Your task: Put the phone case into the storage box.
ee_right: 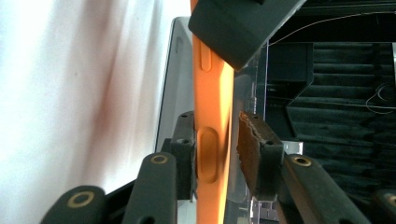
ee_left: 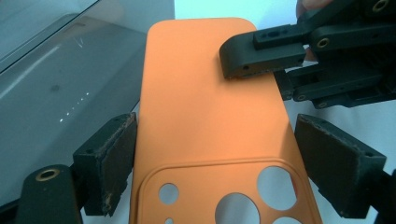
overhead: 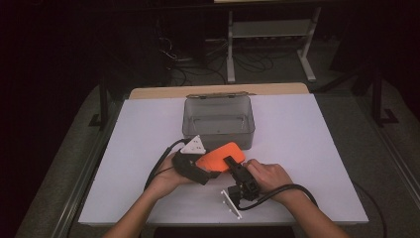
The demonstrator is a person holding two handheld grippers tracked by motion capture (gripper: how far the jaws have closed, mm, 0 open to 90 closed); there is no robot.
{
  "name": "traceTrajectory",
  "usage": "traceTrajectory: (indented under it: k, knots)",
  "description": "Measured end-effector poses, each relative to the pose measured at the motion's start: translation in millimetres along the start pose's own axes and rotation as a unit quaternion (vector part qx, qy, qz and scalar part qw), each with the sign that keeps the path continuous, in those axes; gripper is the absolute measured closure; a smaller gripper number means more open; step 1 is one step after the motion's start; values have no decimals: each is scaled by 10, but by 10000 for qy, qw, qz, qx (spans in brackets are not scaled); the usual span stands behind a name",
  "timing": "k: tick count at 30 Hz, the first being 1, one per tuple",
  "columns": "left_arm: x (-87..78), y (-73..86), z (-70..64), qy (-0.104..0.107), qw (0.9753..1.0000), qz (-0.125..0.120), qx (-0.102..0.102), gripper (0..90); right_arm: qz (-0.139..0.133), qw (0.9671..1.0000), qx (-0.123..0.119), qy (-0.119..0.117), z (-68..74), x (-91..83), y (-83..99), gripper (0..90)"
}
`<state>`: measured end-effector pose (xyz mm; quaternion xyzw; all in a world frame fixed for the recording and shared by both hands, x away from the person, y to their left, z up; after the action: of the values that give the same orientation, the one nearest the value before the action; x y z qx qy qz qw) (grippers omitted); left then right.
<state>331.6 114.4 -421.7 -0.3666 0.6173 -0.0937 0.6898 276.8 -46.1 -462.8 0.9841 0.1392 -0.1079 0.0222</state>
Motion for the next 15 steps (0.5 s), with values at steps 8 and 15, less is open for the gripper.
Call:
traceTrajectory:
  k: [8, 15]
  knots:
    - [-3, 2, 5, 3, 10000, 4, 2, 155, -3, 10000, -63, 10, 23, 0, -6, 725]
    - [-1, 5, 9, 28, 10000, 4, -36, 155, 0, 9999, -100, 100, 34, 1, -10, 748]
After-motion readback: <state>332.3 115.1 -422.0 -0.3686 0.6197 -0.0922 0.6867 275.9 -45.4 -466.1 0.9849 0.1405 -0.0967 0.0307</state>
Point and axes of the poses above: each handheld gripper's, and its own axes: x roughly forward along the jaws, y roughly out of its underside, z roughly to its left, the point moved 3 cm from there along x, roughly forward along the jaws, and after that the axes turned 12 degrees about z, right-handed, at the moved point
